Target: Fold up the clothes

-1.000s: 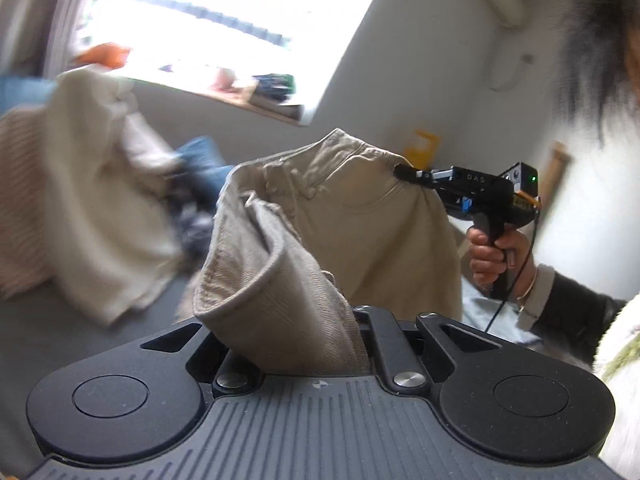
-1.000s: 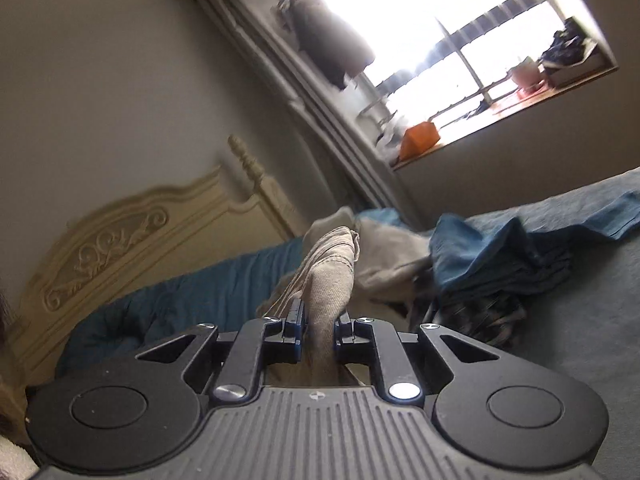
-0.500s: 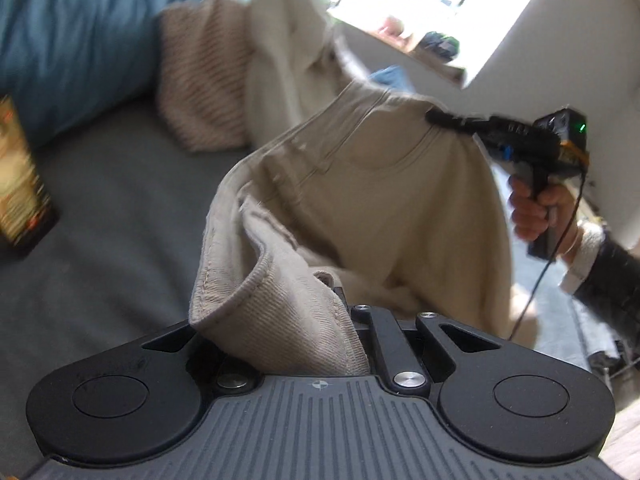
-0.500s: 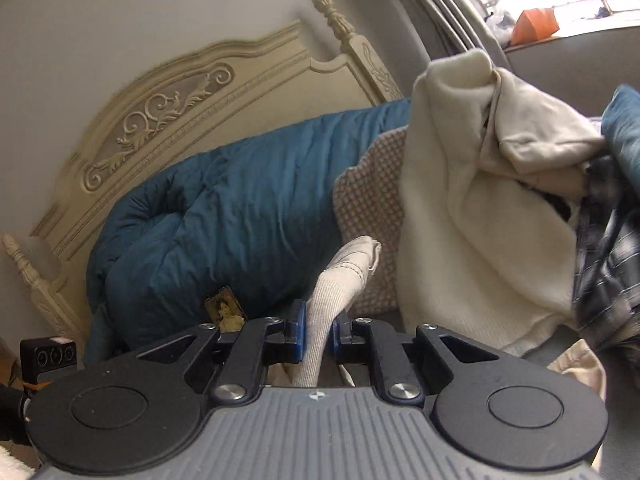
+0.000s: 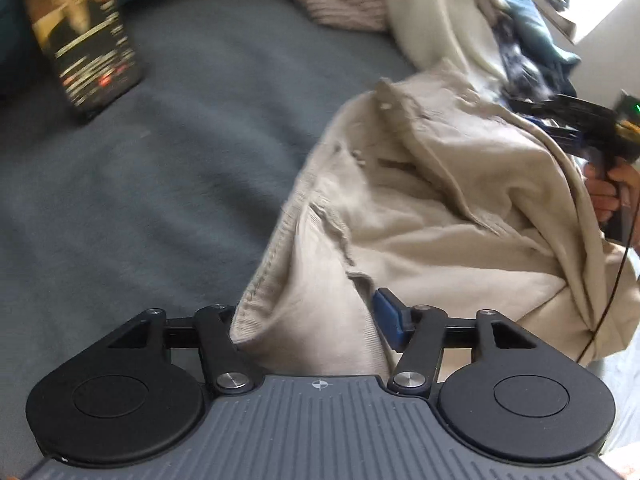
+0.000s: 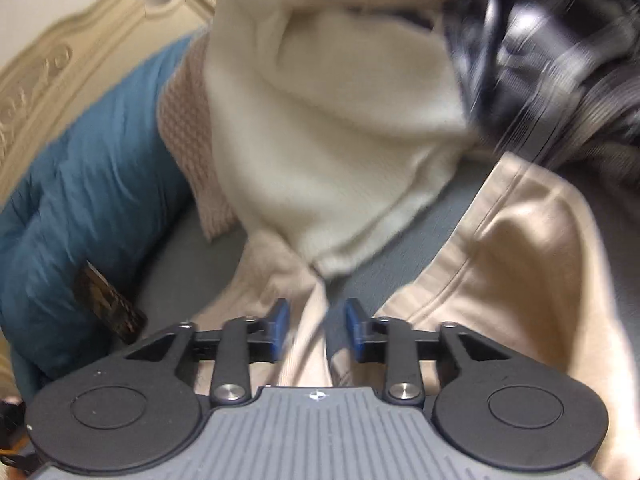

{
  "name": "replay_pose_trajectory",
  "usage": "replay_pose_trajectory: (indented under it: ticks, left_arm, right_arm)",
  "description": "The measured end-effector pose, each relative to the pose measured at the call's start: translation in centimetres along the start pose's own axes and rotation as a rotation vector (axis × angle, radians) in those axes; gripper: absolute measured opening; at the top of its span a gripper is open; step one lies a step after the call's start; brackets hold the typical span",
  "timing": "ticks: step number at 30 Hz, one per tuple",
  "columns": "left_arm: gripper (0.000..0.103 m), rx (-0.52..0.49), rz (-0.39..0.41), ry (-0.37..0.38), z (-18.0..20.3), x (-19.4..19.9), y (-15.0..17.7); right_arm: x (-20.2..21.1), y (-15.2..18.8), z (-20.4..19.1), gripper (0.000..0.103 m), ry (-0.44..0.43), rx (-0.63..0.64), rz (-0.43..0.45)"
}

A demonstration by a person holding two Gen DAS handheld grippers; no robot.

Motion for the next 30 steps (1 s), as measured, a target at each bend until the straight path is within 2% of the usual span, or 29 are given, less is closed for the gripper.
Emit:
replay_pose_trajectory:
  ticks: [1,5,8,10,12,15,18,22,27,30]
  left_arm:
    - [0.060,0.012,0.000,-0.013,-0.4,0.6,0.0]
    - [0.061,0.021,0.020,-0.051,-1.5,3.1,0.6]
    - [0.061,-0.026,0.064,-0.085,-1.0,4.9,-0.3]
    - [0.061,-0.040,0.106,-0.087,-0.5,5.8,-1.2]
    - [0.062,-0.052,0.142,-0.069,0.3,5.8,-2.3]
    - [0.062,-0.112,0.165,0.014,3.6,3.8,-4.2]
    - [0.062,-0.233,0.184,0.122,8.6,1.2,-5.6]
    - [0.062,-0.438,0.184,0.276,16.4,-2.3,-5.7]
    - [0.062,-0.757,0.193,0.420,24.6,-4.0,-2.5]
    - [0.062,-0.962,0.214,0.463,27.2,-3.7,0.4]
  right_arm:
    - [1.0,-0.4,0.5,0.046,-0.009,-0.018,0.023]
    - [6.4,-1.4,2.9,0.049,-0.011,-0.045,0.089]
    - [11.6,-1.3,5.4,0.055,0.044,-0.042,0.124]
    - [15.4,-0.2,7.2,0.057,0.075,-0.091,0.169]
    - [18.8,1.2,9.0,0.057,0.092,-0.149,0.220]
    - [23.5,3.7,11.4,0.057,0.104,-0.244,0.295]
    - [26.4,6.1,12.5,0.058,0.119,-0.323,0.325]
    - [30.4,8.1,11.4,0.058,0.146,-0.282,0.329]
    - [35.9,10.3,10.0,0.058,0.168,-0.197,0.338]
    - [38.5,11.4,9.3,0.058,0.167,-0.145,0.284]
Point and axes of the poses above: each gripper's, at about its wrist camera, not at the fingertips, and x roughly against the way its jaws point, z to its right, y to its underside, the point moved 1 cm from there along -x, roughly the way its jaws point, and after that the axes turned 5 degrees about z, right-handed, at the moved point
